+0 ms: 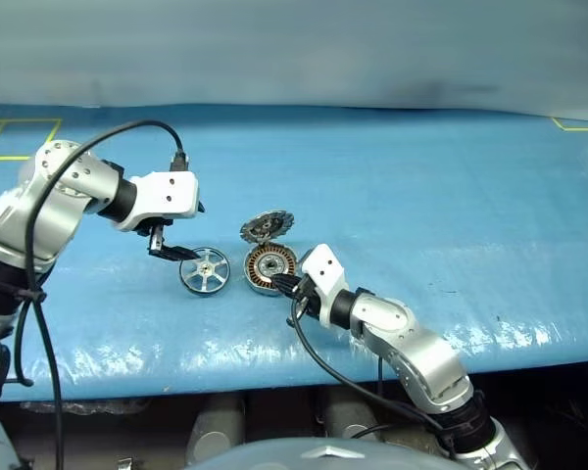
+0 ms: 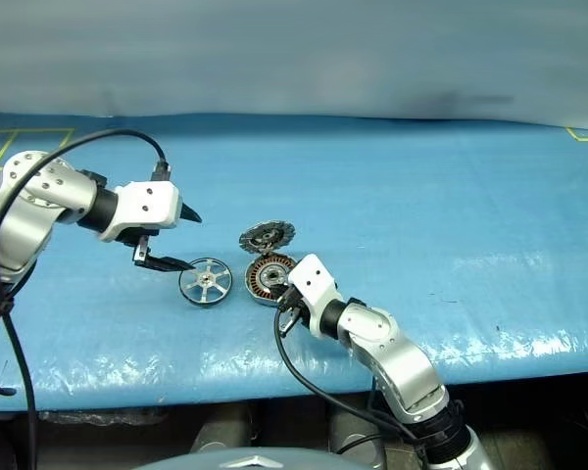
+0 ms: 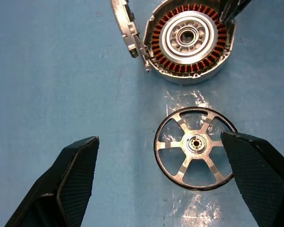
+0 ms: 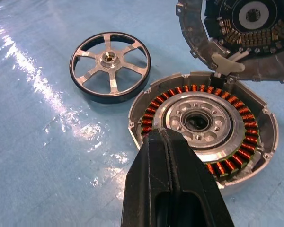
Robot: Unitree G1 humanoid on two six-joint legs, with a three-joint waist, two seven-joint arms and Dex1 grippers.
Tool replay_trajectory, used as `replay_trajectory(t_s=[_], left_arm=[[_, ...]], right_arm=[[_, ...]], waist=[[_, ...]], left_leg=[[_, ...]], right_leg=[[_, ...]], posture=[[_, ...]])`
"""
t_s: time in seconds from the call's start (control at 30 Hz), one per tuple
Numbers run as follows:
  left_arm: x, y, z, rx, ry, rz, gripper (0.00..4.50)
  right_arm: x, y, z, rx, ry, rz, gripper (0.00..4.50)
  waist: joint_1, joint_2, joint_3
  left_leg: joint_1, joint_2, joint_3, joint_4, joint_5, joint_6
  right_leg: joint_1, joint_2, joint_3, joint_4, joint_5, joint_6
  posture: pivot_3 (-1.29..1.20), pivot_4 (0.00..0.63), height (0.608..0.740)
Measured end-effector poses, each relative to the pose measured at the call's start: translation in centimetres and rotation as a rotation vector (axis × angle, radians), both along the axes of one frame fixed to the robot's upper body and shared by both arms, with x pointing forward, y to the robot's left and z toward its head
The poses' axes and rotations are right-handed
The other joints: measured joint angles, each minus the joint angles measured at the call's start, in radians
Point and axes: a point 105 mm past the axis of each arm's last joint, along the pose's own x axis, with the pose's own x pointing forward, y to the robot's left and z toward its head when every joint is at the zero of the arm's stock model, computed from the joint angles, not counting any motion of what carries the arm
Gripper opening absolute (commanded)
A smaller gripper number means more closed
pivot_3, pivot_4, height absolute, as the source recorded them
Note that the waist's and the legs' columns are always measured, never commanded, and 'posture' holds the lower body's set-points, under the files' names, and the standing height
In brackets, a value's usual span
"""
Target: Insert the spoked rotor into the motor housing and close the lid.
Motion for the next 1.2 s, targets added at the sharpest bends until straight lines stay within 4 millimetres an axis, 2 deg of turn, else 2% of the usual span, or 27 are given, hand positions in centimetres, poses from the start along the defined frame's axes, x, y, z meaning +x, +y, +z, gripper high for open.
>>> replay_trajectory(t_s=[0.07,0.27,0.47,0.67,0.97,1.2], left_arm=[[0.3,-0.1,-0.6,0.046,0.036,-0.04,3.59],[0.2,-0.2,-2.4,0.181,0.128,-0.157,1.58],[0.6,-1.4,-2.5,0.241,0.105,-0.248,1.58],[0.3,-1.6,-3.1,0.27,0.116,-0.289,1.58],[-0.6,-0.9,-5.4,0.295,0.145,-0.326,1.58],[0.1,-0.5,-5.0,0.272,0.099,-0.299,1.58]], right_arm=[[0.0,-0.2,-0.2,-0.001,0.009,-0.013,0.0],[0.2,-1.0,-0.4,-0.006,0.014,-0.051,0.0],[0.1,-1.3,-0.4,-0.015,0.02,-0.059,0.0],[0.2,-1.5,-0.2,-0.015,0.014,-0.072,0.0],[0.2,-1.3,-0.3,0.0,0.026,-0.1,0.0],[0.0,-1.2,-0.5,0.016,0.039,-0.124,0.0]], waist=[[-0.002,0.0,0.0],[-0.008,0.0,0.0],[-0.008,-0.001,0.0],[-0.011,-0.001,0.0],[-0.011,-0.001,0.0],[-0.011,-0.001,0.0]], left_leg=[[0.0,0.0,0.0,0.001,0.0,0.0],[-0.001,0.0,-0.001,0.003,0.0,0.0],[-0.001,0.0,-0.001,0.007,0.0,0.001],[-0.001,0.0,-0.001,0.008,0.0,0.001],[-0.001,0.0,-0.001,0.012,0.0,0.001],[0.002,0.0,-0.001,0.013,0.001,0.002]], right_leg=[[0.0,0.0,0.0,0.0,0.0,0.0],[0.0,0.001,0.001,0.002,0.0,0.001],[0.002,0.001,0.002,0.002,0.0,0.001],[0.002,0.002,0.003,0.005,0.001,0.001],[0.002,0.002,0.003,0.009,0.0,0.001],[0.001,0.002,0.004,0.015,0.0,-0.001]], posture=[[0.0,0.15,0.74],[0.0,0.15,0.74],[0.0,0.15,0.74],[0.0,0.15,0.74],[0.0,0.15,0.74],[0.0,0.15,0.74]])
